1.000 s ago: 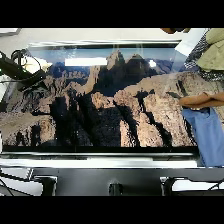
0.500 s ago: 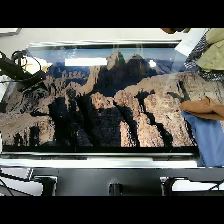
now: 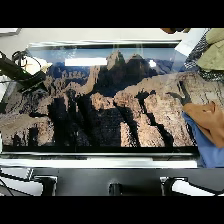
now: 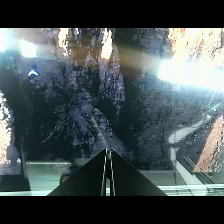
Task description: Fold the clothes and pants, and hang the long-sleeved shirts on hangers.
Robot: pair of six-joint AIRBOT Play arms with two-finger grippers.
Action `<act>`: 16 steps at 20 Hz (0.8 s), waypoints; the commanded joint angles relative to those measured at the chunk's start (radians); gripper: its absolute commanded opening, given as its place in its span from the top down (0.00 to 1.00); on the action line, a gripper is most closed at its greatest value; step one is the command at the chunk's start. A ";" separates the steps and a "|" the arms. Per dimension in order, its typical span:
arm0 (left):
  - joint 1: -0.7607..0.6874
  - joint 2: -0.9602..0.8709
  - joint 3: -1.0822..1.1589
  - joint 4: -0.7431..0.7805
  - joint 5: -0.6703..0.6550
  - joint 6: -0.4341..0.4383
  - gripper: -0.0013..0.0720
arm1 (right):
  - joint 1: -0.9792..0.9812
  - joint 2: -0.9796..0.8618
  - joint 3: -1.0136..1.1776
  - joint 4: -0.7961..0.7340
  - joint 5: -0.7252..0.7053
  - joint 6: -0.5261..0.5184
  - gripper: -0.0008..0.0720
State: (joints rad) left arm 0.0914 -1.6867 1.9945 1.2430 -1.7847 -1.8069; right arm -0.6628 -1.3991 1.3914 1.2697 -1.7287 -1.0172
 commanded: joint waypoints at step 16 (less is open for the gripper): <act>0.001 0.000 0.000 0.000 -0.008 0.004 0.95 | -0.001 0.059 -0.301 -0.245 0.095 0.014 0.68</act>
State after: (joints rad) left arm 0.0914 -1.6867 1.9945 1.2430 -1.7931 -1.8030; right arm -0.6632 -1.3407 1.1023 1.0775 -1.6348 -1.0027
